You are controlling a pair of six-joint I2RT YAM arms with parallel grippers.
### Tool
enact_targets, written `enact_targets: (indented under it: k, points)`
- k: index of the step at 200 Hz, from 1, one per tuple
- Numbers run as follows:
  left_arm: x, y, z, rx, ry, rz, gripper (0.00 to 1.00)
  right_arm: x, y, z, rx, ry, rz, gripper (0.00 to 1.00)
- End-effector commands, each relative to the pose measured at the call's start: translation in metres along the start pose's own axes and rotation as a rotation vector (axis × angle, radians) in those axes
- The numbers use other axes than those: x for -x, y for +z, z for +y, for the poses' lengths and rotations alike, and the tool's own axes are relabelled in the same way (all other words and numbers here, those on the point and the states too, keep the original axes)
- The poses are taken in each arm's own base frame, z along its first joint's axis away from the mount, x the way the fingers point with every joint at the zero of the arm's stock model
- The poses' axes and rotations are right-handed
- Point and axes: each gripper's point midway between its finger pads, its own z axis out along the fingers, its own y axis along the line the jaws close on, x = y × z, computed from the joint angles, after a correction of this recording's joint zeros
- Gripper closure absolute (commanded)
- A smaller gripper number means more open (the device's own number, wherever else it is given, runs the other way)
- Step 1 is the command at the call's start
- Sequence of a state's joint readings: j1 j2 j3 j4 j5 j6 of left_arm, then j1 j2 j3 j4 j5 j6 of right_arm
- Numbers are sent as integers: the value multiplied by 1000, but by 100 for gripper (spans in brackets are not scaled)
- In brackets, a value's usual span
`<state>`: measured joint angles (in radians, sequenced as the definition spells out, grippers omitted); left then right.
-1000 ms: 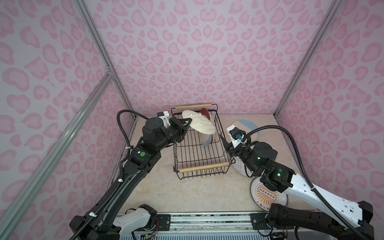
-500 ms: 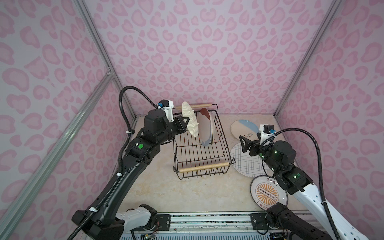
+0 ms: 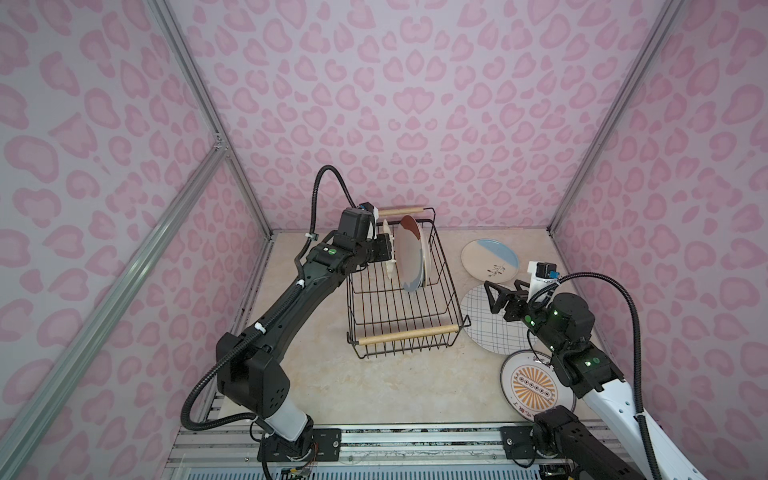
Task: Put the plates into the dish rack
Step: 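Lower the bamboo tray into the rack slots beside the painted plate with left gripper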
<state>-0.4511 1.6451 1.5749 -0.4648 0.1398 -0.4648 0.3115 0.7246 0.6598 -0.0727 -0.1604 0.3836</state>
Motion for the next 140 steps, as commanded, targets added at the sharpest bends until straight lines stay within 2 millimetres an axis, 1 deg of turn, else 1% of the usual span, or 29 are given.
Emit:
enact_targets:
  k: [1,23,64,78,105,140]
  points:
    - [16,15,-7,-42,14,-43,97,2,1,2,15,8,-18,2]
    - [14,36,5,-22,-5,-16,97,2,1,1,9,8,-18,2]
    - [5,70,13,-20,-18,40,97,1,0,-1,3,5,-18,2]
    - [3,77,18,-2,-20,50,97,1,0,-3,-1,4,-19,2]
    - [-6,91,25,14,-33,79,97,0,0,-2,3,4,-17,2]
    - [-16,100,35,42,-48,99,97,0,0,-1,8,5,-17,2]
